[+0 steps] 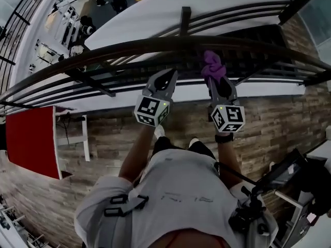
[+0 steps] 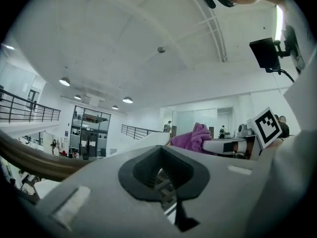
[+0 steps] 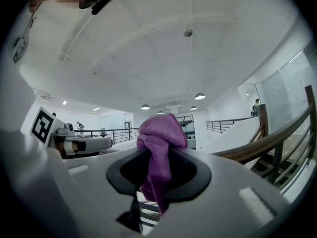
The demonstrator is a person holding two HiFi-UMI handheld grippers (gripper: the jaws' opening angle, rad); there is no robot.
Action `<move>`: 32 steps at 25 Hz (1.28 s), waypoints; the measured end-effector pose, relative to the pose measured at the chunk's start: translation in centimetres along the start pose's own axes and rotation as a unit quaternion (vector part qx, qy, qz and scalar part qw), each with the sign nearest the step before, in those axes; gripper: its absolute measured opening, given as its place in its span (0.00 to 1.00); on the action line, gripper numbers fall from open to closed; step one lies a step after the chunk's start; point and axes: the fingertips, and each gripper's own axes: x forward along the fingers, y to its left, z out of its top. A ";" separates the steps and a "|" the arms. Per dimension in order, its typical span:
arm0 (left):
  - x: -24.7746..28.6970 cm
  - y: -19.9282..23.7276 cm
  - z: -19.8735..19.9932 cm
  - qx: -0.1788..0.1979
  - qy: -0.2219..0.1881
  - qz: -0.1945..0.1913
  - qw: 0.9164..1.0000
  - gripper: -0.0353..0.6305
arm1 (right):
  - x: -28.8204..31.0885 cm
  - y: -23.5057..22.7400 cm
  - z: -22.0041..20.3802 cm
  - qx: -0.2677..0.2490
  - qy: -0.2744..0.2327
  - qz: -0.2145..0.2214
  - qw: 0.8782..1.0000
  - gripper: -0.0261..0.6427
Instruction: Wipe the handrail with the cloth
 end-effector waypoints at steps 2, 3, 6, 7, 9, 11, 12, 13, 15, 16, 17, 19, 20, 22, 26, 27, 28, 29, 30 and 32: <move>-1.3 -2.5 0.9 0.010 -0.003 0.007 1.000 0.06 | -2.4 0.1 0.8 0.005 -0.013 0.006 1.000 0.19; -2.2 -3.9 1.2 0.016 -0.005 0.014 1.000 0.06 | -3.6 0.3 1.0 0.008 -0.019 0.013 1.000 0.19; -5.4 -6.8 1.0 0.014 -0.006 0.052 0.999 0.06 | -6.7 1.7 0.3 0.011 -0.021 0.040 0.999 0.18; -6.4 -7.8 0.6 0.008 -0.003 0.066 0.998 0.06 | -7.8 2.2 -0.3 0.009 -0.015 0.048 0.999 0.19; -8.3 -10.2 -0.5 -0.003 0.005 0.088 0.996 0.06 | -9.9 3.0 -1.4 0.004 -0.003 0.065 0.998 0.18; -9.7 -12.4 -1.9 -0.012 0.019 0.097 0.995 0.05 | -11.6 4.0 -2.3 0.003 0.009 0.078 0.997 0.18; -10.3 -13.4 -2.4 -0.017 0.026 0.098 0.995 0.06 | -12.4 4.6 -2.7 0.005 0.016 0.084 0.996 0.18; -10.8 -14.2 -2.6 -0.020 0.028 0.099 0.995 0.06 | -13.1 5.3 -2.8 0.006 0.021 0.093 0.995 0.18; -11.8 -15.5 -1.9 -0.013 0.024 0.099 0.995 0.06 | -14.5 7.0 -1.9 -0.004 0.016 0.114 0.993 0.18; -12.2 -15.9 -1.2 -0.005 0.018 0.100 0.995 0.06 | -15.0 7.7 -1.2 -0.013 0.007 0.123 0.992 0.18; -12.4 -16.1 -0.4 0.002 0.012 0.099 0.995 0.06 | -15.5 8.2 -0.3 -0.021 -0.004 0.128 0.992 0.18; -12.7 -16.3 0.6 0.013 0.003 0.095 0.995 0.06 | -16.2 8.2 1.0 -0.030 -0.023 0.123 0.992 0.18; -12.9 -16.3 0.9 0.018 0.001 0.092 0.996 0.06 | -16.4 8.0 1.4 -0.031 -0.029 0.116 0.992 0.18; -13.5 -16.1 1.0 0.023 0.001 0.088 0.996 0.06 | -16.6 7.6 1.8 -0.028 -0.037 0.101 0.994 0.18; -15.6 -15.2 1.2 0.031 0.002 0.085 0.996 0.06 | -16.5 7.6 2.0 -0.013 -0.044 0.076 0.996 0.18; -16.2 -14.8 1.1 0.031 0.002 0.087 0.996 0.06 | -16.4 7.8 1.8 -0.009 -0.044 0.073 0.996 0.18; -16.9 -14.2 1.1 0.030 0.003 0.090 0.995 0.06 | -16.2 8.3 1.7 -0.007 -0.042 0.072 0.996 0.18; -17.6 -13.5 1.0 0.027 0.003 0.095 0.995 0.06 | -16.1 8.9 1.5 -0.007 -0.040 0.074 0.996 0.18; -18.3 -12.8 0.9 0.024 0.004 0.100 0.995 0.06 | -15.9 9.7 1.4 -0.007 -0.038 0.076 0.996 0.18; -19.6 -11.7 0.7 0.017 0.006 0.105 0.994 0.06 | -15.8 11.3 0.8 -0.003 -0.032 0.080 0.996 0.18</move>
